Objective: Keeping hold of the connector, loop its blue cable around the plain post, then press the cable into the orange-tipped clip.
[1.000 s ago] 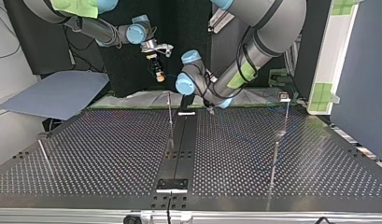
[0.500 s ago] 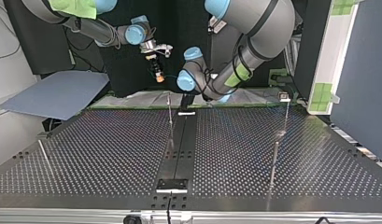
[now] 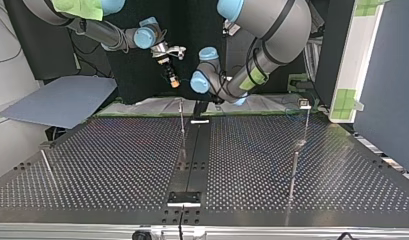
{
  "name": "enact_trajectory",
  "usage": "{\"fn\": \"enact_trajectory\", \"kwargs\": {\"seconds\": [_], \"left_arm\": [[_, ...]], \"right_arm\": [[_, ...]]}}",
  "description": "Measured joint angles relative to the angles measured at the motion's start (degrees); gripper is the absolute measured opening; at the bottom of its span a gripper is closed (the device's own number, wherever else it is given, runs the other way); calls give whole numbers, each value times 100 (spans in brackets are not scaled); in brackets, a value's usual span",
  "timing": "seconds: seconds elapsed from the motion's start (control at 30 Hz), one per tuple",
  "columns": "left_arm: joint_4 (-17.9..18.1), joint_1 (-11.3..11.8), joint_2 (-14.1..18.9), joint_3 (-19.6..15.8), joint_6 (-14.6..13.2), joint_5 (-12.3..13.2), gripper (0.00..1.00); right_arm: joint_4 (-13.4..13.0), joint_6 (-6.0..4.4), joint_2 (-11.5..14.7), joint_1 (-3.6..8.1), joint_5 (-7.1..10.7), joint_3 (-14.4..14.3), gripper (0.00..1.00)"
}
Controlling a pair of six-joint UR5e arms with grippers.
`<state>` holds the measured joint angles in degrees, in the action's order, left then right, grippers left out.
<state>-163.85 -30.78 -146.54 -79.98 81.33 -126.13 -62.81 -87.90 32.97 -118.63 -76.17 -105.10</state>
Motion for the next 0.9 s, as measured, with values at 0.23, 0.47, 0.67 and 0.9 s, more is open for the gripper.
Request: {"fn": "enact_trajectory", "kwargs": {"seconds": [0.23, 0.47, 0.67, 0.9], "left_arm": [[147, 16, -1, -148, 198, 172, 100], [345, 26, -1, -319, 458, 174, 100], [578, 5, -1, -466, 784, 163, 100], [652, -87, 0, -513, 1067, 231, 100]], "right_arm": [[59, 38, -1, 25, -1, 0, 0], [160, 54, -1, 56, -30, 2, 0], [226, 65, 0, 95, -55, 1, 0], [252, 117, -1, 121, -57, 1, 0]]}}
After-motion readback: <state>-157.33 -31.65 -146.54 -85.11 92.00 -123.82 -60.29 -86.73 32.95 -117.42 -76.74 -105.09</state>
